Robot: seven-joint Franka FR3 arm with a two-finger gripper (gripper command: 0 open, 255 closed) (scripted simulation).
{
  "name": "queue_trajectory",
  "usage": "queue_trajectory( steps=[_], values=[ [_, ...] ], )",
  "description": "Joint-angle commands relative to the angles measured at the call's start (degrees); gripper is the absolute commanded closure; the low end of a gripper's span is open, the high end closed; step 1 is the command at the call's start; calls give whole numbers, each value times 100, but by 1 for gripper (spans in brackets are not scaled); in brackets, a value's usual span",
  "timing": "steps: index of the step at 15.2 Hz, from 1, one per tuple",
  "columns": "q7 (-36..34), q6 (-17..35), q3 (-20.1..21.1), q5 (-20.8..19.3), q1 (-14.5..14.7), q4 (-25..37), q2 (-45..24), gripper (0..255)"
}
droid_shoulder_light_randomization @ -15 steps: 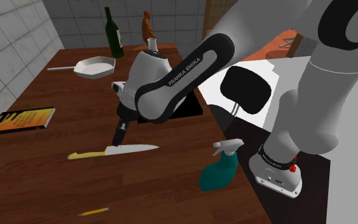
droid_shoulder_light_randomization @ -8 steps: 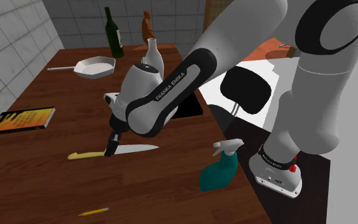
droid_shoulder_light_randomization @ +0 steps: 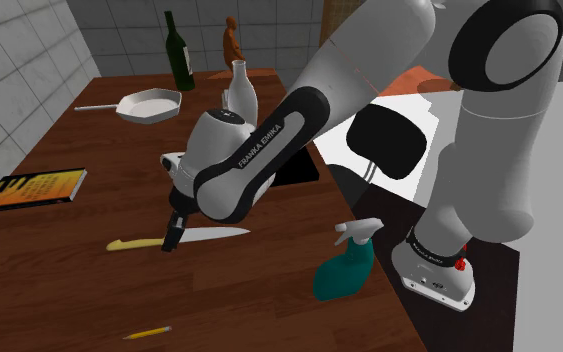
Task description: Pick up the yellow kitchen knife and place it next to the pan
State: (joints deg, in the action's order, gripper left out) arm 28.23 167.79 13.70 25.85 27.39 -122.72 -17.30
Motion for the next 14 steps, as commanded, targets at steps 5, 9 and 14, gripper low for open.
queue_trajectory(
  steps=[5, 9, 14],
  values=[
    [-8, -3, -4, -6, 5, 3, 1, 255],
    [25, -3, 11, 18, -20, -22, 23, 255],
    [-88, -127, -53, -66, 33, 11, 118, 255]
  ],
)
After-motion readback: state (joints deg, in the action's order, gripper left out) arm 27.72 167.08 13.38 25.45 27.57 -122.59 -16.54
